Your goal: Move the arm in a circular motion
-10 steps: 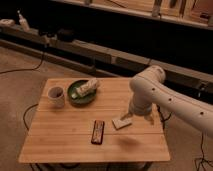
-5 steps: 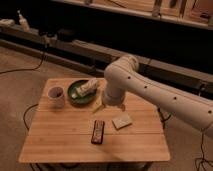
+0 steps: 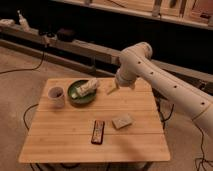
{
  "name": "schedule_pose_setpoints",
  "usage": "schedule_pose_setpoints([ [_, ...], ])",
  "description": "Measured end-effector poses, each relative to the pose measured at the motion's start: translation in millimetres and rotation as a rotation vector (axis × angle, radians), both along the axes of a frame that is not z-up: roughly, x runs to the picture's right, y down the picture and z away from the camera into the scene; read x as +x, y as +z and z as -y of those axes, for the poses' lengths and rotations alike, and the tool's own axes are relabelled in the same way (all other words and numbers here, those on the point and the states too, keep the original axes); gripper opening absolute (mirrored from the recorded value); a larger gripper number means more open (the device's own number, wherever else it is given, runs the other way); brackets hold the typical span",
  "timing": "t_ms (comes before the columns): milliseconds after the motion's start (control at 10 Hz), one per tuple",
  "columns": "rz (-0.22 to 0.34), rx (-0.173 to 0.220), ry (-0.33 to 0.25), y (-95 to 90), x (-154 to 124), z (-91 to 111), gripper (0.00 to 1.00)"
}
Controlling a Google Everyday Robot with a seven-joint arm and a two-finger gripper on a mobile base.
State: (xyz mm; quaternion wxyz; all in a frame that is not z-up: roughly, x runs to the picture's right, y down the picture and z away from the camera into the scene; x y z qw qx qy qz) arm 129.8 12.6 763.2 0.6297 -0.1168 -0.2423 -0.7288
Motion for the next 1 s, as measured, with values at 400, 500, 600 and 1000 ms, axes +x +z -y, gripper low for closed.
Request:
schedule_pose_setpoints([
  [400, -0.222, -0.114, 0.122, -7.6, 106, -62, 0.8],
  [500, -0.264, -0.153, 0.143, -24.3, 103, -86, 0.8],
  [600, -0.28, -0.172, 0.146, -36.8, 93, -99, 0.8],
  [1000, -0.196, -0.234, 0.119, -97.7, -18, -128, 0.8],
])
